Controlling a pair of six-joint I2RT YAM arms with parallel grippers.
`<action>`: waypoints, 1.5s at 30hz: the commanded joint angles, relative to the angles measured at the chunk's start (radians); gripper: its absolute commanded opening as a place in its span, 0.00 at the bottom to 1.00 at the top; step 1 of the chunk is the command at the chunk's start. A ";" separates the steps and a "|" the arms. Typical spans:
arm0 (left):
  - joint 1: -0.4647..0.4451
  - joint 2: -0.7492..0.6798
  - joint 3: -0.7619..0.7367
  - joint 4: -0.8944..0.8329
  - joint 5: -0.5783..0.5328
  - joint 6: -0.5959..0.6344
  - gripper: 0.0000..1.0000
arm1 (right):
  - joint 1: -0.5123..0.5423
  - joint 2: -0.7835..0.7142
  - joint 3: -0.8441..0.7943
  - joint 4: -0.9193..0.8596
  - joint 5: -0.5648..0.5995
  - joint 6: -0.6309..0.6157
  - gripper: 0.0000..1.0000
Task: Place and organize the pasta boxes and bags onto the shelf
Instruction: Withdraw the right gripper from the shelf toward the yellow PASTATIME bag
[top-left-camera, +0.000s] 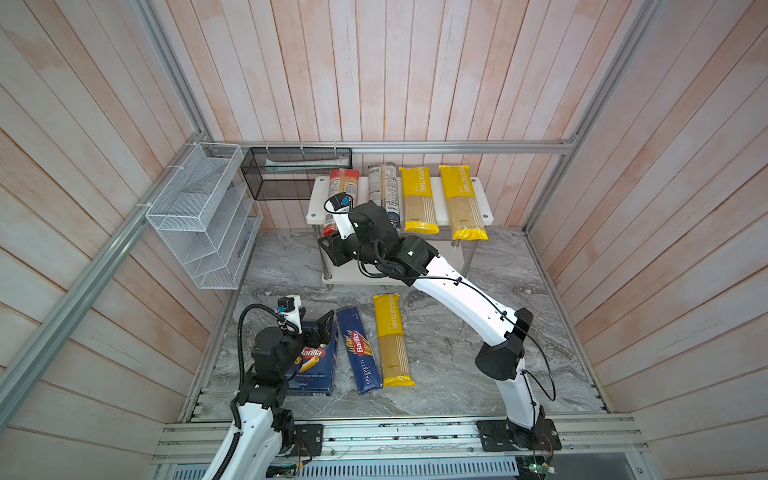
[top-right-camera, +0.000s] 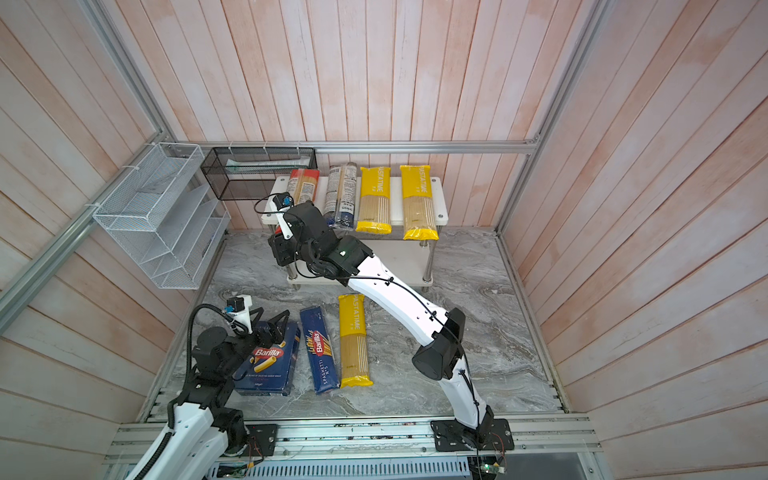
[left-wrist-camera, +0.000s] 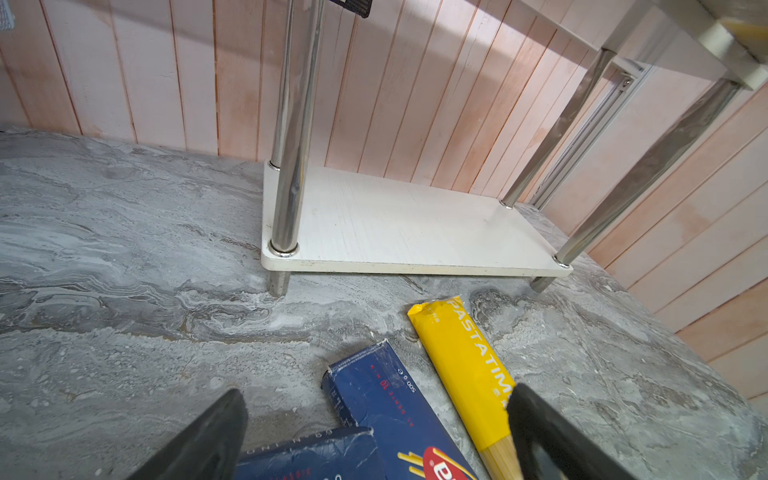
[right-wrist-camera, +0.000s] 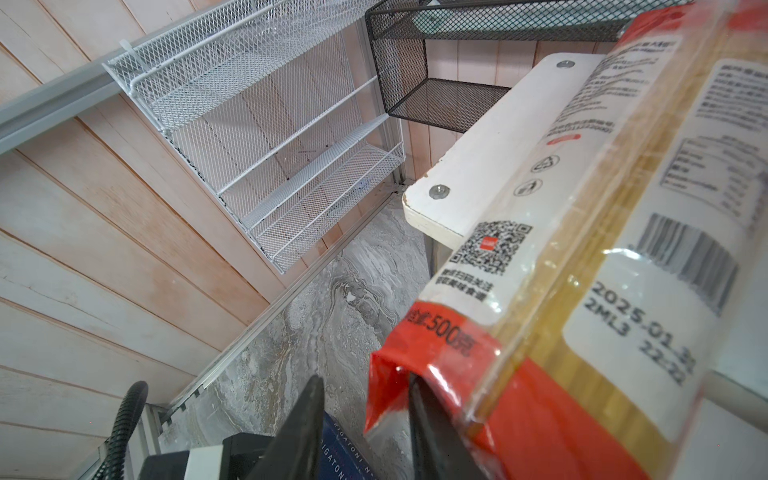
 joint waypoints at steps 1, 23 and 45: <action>0.004 -0.009 -0.011 0.007 0.007 0.016 1.00 | 0.042 -0.107 -0.102 -0.001 0.065 -0.037 0.38; 0.003 -0.010 -0.012 0.008 0.012 0.017 1.00 | 0.186 -0.928 -1.365 0.142 0.370 0.447 0.44; -0.016 -0.107 -0.102 -0.009 0.174 -0.136 1.00 | 0.166 -0.781 -1.483 0.116 0.318 0.591 0.86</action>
